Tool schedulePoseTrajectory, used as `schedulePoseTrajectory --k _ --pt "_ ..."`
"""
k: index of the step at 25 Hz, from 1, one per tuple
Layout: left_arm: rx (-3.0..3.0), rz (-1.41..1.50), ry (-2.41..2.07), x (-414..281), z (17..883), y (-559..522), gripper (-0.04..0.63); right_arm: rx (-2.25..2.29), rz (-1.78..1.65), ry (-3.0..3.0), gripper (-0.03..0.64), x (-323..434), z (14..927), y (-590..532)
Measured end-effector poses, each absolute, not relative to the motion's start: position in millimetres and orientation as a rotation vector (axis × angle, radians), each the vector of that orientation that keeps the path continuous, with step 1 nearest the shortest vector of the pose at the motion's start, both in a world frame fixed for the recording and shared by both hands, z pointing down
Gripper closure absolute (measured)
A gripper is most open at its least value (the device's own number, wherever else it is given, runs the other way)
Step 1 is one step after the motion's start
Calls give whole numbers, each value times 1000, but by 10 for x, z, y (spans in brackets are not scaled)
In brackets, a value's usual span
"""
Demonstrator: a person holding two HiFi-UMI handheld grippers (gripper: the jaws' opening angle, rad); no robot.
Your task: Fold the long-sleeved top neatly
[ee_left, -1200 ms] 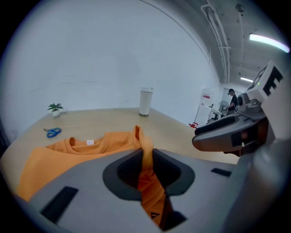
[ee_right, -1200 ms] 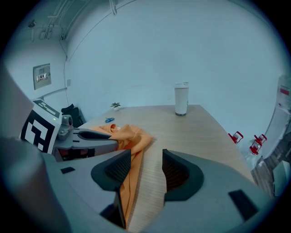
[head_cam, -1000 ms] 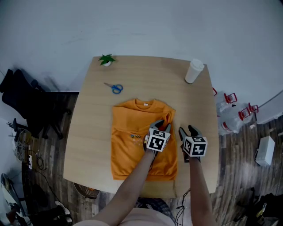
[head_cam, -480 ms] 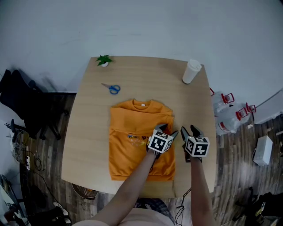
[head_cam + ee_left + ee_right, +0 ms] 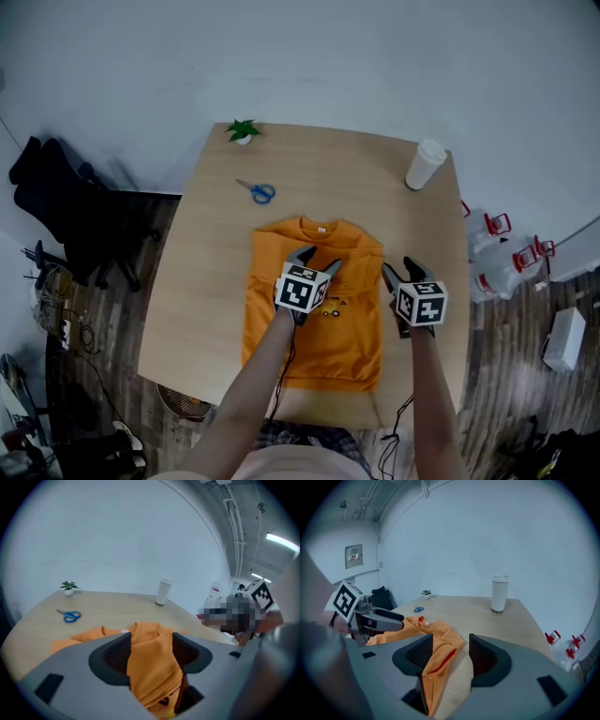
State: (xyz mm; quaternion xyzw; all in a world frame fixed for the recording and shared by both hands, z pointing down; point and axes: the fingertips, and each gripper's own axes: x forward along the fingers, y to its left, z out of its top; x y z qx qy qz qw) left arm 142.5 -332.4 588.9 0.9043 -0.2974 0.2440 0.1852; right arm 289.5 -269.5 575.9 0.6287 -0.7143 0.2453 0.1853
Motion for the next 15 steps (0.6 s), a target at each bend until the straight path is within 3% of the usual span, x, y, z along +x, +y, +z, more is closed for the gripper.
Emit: schedulePoseTrajectory --k 6,15 --pt "2573 885 -889 818 5912 -3822 313 1441 561 -2109 342 2491 5764 -3154" --pt "2624 1302 -566 539 6226 -4211 265 945 426 -2056 291 2274 6160 -3561"
